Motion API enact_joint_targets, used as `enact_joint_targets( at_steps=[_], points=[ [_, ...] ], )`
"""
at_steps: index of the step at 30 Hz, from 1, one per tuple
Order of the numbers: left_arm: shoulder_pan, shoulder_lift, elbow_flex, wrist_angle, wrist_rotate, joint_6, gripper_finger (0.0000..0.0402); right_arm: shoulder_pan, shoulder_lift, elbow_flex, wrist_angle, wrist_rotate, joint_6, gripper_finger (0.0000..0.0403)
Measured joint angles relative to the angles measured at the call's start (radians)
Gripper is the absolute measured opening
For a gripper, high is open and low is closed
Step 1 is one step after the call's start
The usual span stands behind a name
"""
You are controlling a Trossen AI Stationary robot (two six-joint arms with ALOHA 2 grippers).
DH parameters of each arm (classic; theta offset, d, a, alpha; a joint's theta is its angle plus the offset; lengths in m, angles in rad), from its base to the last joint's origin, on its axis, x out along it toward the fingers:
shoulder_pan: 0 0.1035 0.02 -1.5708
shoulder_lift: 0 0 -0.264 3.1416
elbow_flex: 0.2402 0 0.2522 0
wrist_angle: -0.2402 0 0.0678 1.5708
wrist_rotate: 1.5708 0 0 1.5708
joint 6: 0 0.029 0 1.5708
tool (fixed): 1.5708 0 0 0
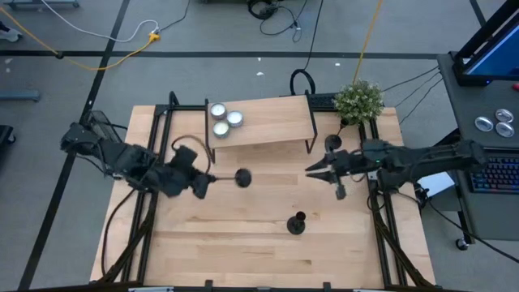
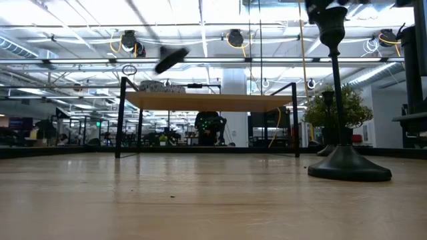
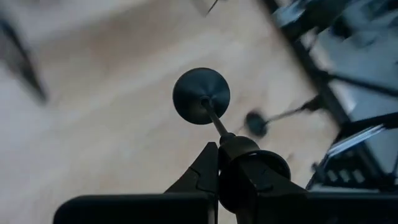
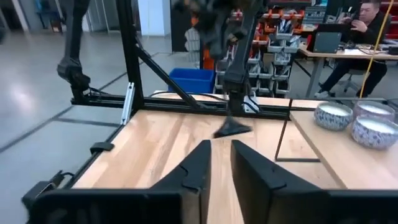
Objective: Pick & Place candle stick holders
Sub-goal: Put the left black candle holder on the shelf
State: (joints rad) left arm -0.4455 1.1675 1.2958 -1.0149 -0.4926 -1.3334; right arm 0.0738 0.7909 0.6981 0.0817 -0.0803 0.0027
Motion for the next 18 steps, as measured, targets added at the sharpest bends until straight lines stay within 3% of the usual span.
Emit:
enact_joint_targets(
  at_steps=[4,8,13,18],
  points=[
    [0.096,0.010,0.032,0.162,0.002,0.217,0.0015,0.000,0.128,0.093,0.004,0.000,-0.025,0.0086],
    [0.183,0.038,0.037,0.267,0.068,0.365,0.0015,0.000,0.244,0.226,-0.038,0.000,-0.043,0.0105],
    [0.267,0.105,0.038,0.339,0.168,0.466,0.0015,0.000,0.379,0.421,-0.237,0.006,-0.097,0.0112],
    [0.327,0.158,0.038,0.450,0.247,0.551,0.0015,0.000,0.505,0.569,-0.407,0.086,-0.113,0.0111]
  ],
)
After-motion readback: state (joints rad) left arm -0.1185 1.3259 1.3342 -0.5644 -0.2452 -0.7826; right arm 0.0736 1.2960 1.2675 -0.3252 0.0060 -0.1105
